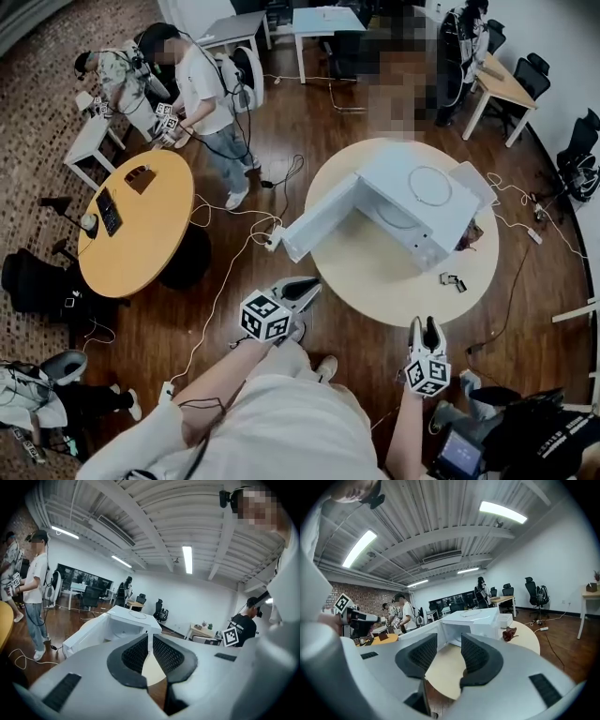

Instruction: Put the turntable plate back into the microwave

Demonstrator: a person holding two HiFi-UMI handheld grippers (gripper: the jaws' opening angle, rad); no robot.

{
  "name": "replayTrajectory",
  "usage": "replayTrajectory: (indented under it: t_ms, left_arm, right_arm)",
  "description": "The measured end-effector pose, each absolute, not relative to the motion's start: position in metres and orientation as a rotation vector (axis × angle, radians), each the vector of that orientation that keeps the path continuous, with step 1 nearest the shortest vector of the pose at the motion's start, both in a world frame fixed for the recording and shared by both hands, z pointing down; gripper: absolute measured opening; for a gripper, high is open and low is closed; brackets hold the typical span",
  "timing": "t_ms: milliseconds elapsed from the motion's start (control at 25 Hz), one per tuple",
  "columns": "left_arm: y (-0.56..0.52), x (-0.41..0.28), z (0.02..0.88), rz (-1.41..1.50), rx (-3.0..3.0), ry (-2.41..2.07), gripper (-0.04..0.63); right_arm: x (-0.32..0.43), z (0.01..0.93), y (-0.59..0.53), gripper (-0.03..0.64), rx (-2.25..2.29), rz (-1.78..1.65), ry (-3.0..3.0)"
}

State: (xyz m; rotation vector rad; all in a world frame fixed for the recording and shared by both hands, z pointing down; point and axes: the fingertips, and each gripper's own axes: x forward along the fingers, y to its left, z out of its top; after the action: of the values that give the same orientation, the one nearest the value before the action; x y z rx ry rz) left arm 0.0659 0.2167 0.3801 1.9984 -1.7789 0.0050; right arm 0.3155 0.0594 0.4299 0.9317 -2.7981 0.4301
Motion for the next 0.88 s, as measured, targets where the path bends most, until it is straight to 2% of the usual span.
replayTrajectory:
  t_ms: [880]
  left_arm:
    - [0.196,0.034,0.377,-0.016,2.198,-1.535,0.035]
  right_arm:
    - [0.286,0.413,0.086,0.155,1.141,0.427,-2.703]
